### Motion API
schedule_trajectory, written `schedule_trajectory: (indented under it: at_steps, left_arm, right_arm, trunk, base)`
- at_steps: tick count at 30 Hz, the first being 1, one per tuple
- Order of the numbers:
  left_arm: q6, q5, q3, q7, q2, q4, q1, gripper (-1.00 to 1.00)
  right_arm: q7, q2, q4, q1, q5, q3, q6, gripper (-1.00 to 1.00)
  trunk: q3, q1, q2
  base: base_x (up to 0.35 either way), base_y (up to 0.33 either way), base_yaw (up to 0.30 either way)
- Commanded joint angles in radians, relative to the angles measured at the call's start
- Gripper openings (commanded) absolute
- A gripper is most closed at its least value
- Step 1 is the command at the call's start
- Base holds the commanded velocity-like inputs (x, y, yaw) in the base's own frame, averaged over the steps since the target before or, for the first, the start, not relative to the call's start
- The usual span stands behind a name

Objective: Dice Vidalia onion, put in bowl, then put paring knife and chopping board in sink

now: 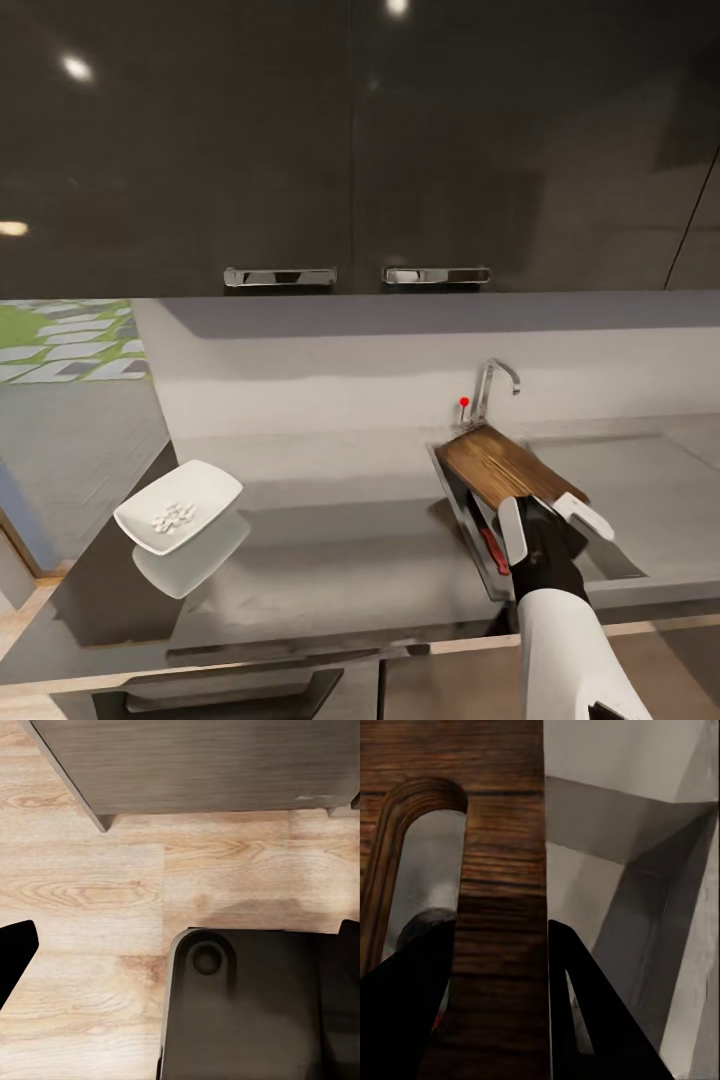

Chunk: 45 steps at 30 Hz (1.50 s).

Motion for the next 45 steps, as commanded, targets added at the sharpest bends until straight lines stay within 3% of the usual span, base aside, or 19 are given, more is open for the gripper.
schedule_trajectory:
  at_steps: [1, 4, 9, 11, 19, 31, 45]
  left_arm:
    - [-0.001, 0.01, -0.009, 0.003, 0.0, -0.003, 0.0, 1.0]
    - [-0.001, 0.01, -0.009, 0.003, 0.0, -0.005, 0.0, 1.0]
    - [-0.003, 0.01, -0.009, 0.002, 0.001, -0.005, 0.0, 1.0]
    - [-0.005, 0.01, -0.009, 0.002, 0.001, -0.005, 0.0, 1.0]
    - [-0.007, 0.01, -0.009, 0.002, 0.001, -0.006, 0.0, 1.0]
    - [-0.006, 0.01, -0.01, 0.002, 0.001, -0.003, 0.0, 1.0]
    - [-0.006, 0.011, -0.011, 0.002, 0.001, -0.002, 0.0, 1.0]
  right_arm:
    - [-0.027, 0.001, 0.0, -0.001, -0.01, -0.001, 0.003, -1.0]
    - [-0.084, 0.001, 0.001, -0.001, -0.016, -0.007, 0.002, -1.0]
    - [-0.171, 0.001, -0.011, -0.001, -0.042, -0.049, 0.0, -1.0]
    - [-0.237, 0.001, -0.014, -0.001, -0.047, -0.053, -0.015, -1.0]
    - [-0.373, 0.001, -0.015, -0.001, -0.052, -0.057, -0.048, -1.0]
    - [-0.384, 0.001, -0.015, -0.001, -0.053, -0.057, -0.047, -1.0]
    - [-0.384, 0.001, -0.015, -0.001, -0.056, -0.057, -0.046, -1.0]
  trunk:
    - [-0.002, 0.0, -0.002]
    - [-0.002, 0.0, -0.002]
    - [-0.002, 0.0, -0.002]
    - [-0.002, 0.0, -0.002]
    - [-0.002, 0.0, -0.002]
    - [-0.013, 0.0, -0.002]
    - [-0.036, 0.0, -0.002]
  base:
    - [0.001, -0.001, 0.0]
    - [0.0, 0.0, 0.0]
    - [0.0, 0.0, 0.0]
    - [0.0, 0.0, 0.0]
    - [0.023, 0.0, 0.0]
    - [0.221, 0.0, 0.0]
    - [0.051, 0.0, 0.0]
